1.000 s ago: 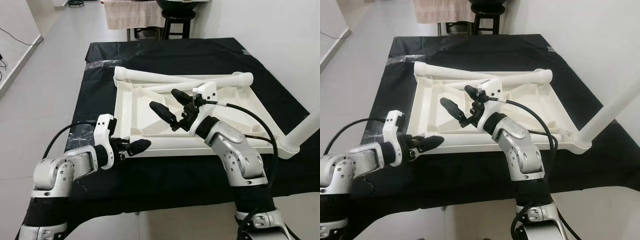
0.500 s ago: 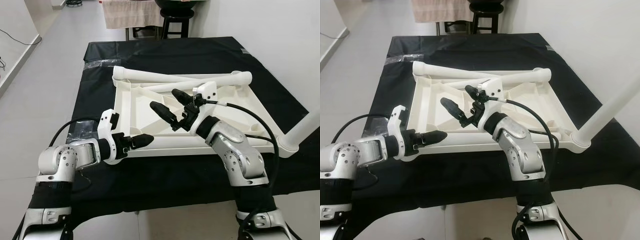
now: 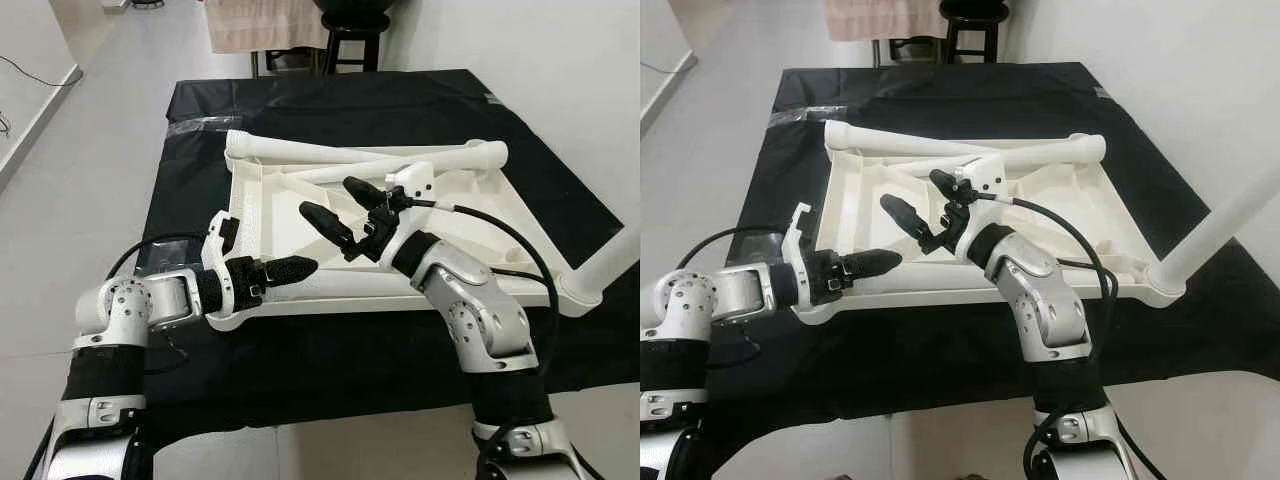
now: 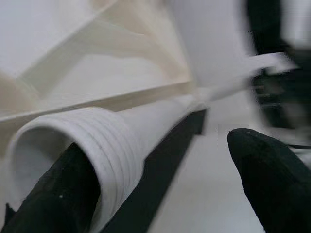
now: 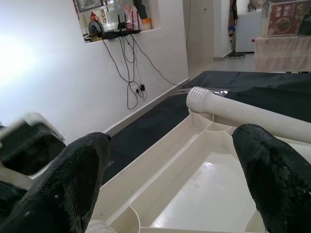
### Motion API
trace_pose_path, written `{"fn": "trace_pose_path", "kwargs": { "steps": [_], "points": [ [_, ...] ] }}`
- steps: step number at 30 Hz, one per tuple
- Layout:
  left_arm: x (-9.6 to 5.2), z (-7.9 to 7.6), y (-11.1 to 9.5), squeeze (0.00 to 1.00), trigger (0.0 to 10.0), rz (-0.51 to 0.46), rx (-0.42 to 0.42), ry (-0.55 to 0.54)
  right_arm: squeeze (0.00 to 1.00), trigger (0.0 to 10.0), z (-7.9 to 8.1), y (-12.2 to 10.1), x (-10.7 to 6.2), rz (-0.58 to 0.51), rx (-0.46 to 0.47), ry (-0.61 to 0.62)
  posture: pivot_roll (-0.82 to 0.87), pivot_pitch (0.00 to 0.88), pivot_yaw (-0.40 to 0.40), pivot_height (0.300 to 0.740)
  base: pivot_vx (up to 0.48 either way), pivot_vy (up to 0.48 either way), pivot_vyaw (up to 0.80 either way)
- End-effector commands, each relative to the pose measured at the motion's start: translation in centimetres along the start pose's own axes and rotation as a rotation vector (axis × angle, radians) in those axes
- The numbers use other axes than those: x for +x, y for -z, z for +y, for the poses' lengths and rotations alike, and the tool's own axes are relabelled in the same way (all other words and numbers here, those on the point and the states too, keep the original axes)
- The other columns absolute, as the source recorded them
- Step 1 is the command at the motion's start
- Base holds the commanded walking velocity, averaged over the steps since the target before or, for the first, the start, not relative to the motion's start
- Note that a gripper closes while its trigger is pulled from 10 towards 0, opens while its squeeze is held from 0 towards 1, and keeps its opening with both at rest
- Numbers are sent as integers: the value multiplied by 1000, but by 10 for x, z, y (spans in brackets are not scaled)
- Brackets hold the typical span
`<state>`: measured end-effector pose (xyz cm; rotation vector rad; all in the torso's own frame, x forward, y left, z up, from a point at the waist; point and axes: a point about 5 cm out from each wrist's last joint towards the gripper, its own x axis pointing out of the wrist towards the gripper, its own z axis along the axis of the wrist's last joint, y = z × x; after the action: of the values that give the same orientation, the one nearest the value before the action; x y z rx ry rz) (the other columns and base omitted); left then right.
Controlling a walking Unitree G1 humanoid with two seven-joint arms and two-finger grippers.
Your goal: Building children table
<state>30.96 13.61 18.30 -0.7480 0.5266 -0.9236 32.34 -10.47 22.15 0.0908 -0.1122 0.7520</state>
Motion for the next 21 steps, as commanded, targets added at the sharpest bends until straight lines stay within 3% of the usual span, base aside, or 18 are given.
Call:
{"fn": "trace_pose_path", "kwargs": {
  "steps": [1, 7, 8, 9, 10, 21],
  "points": [
    [5, -15, 1, 0, 10000, 18, -5, 116, 0, 10000, 4, -4, 2, -3, -16, -18, -68, 94, -39, 740, 0, 0, 0],
    [4, -14, 0, 0, 10000, 25, -18, 119, 0, 10000, 4, -5, 2, -6, -15, -13, -69, 91, -37, 740, 0, 0, 0],
    [4, -13, 2, 0, 6118, 30, -24, 118, 0, 10000, 4, -5, 3, -8, -14, -9, -70, 90, -36, 740, 0, 0, 0],
    [4, -13, 2, 0, 6118, 30, -24, 118, 0, 10000, 4, -5, 3, -8, -14, -9, -70, 90, -36, 740, 0, 0, 0],
    [4, -12, 3, 0, 0, 32, -28, 119, 0, 10000, 3, -6, 3, -11, -14, -5, -71, 89, -34, 740, 0, 0, 0],
    [5, -13, 6, 0, 0, 35, -46, 131, 0, 10000, 1, -8, 2, -23, -10, 13, -72, 80, -35, 740, 0, 0, 0]
  ]
}}
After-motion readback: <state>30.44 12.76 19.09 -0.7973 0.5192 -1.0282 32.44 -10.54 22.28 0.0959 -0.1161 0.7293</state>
